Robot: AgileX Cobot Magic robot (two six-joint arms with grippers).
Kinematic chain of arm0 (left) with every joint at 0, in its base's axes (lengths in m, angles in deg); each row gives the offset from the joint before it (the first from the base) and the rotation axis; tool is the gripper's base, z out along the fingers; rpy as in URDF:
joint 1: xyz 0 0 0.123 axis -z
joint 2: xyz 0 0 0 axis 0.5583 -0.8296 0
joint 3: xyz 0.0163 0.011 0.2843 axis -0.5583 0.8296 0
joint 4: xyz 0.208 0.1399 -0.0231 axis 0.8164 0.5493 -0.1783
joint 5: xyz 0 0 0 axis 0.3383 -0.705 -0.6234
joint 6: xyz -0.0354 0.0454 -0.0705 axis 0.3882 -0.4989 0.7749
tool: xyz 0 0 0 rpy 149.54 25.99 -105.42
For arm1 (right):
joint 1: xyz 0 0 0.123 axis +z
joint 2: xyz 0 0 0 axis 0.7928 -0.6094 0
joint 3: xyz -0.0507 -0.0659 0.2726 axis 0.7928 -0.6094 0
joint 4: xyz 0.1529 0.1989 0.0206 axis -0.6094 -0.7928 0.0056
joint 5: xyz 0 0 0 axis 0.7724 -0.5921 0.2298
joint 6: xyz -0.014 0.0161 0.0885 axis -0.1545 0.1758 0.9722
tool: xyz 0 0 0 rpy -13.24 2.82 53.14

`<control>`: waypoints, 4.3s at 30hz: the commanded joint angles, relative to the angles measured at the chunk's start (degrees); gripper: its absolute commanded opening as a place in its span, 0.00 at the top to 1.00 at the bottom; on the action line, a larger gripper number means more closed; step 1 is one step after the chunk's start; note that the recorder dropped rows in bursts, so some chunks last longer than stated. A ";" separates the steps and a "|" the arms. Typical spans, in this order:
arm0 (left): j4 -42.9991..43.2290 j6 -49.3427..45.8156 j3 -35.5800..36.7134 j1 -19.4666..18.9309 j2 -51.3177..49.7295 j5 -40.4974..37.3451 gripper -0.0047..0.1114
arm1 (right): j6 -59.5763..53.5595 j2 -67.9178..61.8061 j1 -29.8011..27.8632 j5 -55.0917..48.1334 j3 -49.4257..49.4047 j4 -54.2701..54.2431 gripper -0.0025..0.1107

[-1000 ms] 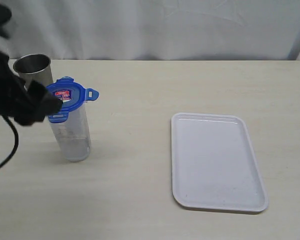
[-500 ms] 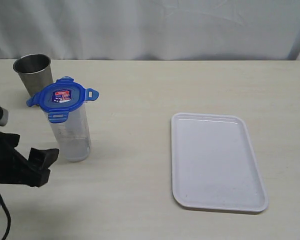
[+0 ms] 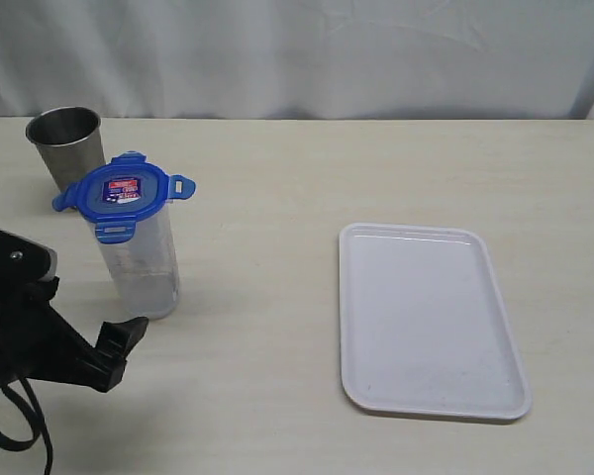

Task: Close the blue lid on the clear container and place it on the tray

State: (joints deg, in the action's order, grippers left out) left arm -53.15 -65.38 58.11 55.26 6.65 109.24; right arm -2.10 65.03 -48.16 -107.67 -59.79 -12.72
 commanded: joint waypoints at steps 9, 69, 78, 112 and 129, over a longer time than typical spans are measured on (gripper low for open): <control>1.24 -1.46 0.02 0.42 -5.24 7.35 0.05 | 0.09 0.21 -0.14 0.17 -0.15 0.10 0.94; 5.47 -1.31 -12.01 -1.40 -31.99 36.93 0.05 | 0.09 0.21 -0.14 0.17 -0.15 0.10 0.94; 5.23 -1.31 -12.01 -1.40 -31.99 36.00 0.05 | 0.09 0.21 -0.14 0.17 -0.15 0.10 0.94; 6.99 5.82 -12.01 -1.40 -31.99 35.81 0.92 | 0.09 0.21 -0.14 0.17 -0.15 0.10 0.94; 28.55 8.83 -12.01 -1.74 -31.99 41.67 0.96 | 0.09 0.21 -0.14 0.17 -0.15 0.10 0.94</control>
State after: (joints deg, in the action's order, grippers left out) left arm -25.03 -57.21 46.24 53.92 -25.42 147.33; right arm -2.10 65.03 -48.16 -107.67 -59.79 -12.72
